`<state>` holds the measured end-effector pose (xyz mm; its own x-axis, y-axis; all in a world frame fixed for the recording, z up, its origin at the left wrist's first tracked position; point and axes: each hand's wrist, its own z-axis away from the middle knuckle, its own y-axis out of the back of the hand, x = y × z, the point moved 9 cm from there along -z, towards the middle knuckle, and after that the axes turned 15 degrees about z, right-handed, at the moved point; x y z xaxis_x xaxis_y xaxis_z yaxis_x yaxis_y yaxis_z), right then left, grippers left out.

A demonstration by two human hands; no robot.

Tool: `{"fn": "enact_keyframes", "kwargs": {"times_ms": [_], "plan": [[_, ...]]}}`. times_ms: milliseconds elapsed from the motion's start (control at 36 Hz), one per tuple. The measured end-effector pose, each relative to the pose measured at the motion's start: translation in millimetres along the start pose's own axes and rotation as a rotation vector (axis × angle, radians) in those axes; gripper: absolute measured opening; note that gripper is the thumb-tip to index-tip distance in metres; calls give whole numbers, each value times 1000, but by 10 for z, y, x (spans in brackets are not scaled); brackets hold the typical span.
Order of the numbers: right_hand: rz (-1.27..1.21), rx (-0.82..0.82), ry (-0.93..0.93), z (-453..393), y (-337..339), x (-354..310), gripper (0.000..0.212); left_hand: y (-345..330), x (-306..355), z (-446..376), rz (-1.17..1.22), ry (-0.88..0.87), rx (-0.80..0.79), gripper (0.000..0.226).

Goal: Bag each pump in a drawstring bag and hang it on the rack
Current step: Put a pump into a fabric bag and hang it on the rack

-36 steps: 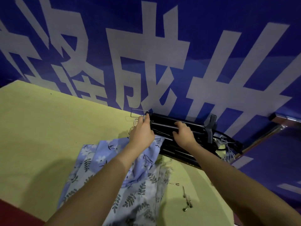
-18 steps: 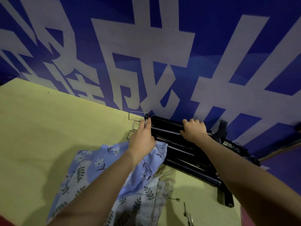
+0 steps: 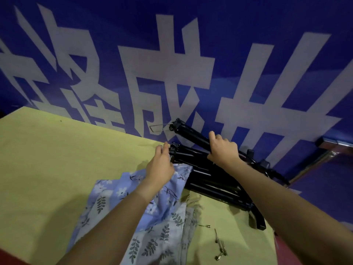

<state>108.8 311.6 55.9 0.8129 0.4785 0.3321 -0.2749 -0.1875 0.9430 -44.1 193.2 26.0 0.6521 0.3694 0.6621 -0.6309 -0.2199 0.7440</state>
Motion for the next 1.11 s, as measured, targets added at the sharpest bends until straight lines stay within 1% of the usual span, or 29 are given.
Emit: {"fn": "enact_keyframes", "kwargs": {"times_ms": [111,167,250,306,361,444,500,611,722,778,861,944,1000,1111], "plan": [[-51,-1,-28,206,97,36,64,133,40,193,85,-33,72,68],[-127,-15,-55,284,131,66,60,162,52,263,135,-51,92,69],[-241,-3,-117,407,211,145,48,271,57,363,203,-50,148,74],[-237,22,-119,501,271,162,42,365,77,440,272,-52,185,78],[-193,38,-94,590,301,138,42,470,124,506,370,-75,229,83],[-130,58,-63,724,294,76,43,601,177,558,384,-135,321,93],[-117,67,-55,811,279,33,43,638,171,576,402,-141,335,95],[-130,48,-66,947,217,-21,47,628,107,619,344,-85,319,88],[-168,57,-70,1032,168,-33,46,514,23,695,266,-49,277,63],[-189,57,-59,1073,165,-56,45,410,25,722,227,-68,203,63],[-217,77,-43,1118,209,-93,43,230,112,724,180,-149,78,73],[-229,95,-15,1161,259,-161,47,106,200,734,177,-193,11,83],[-228,103,13,1181,280,-218,48,38,251,735,186,-209,-28,79],[-254,109,64,1223,284,-304,49,-35,246,740,180,-206,-72,63]]}}
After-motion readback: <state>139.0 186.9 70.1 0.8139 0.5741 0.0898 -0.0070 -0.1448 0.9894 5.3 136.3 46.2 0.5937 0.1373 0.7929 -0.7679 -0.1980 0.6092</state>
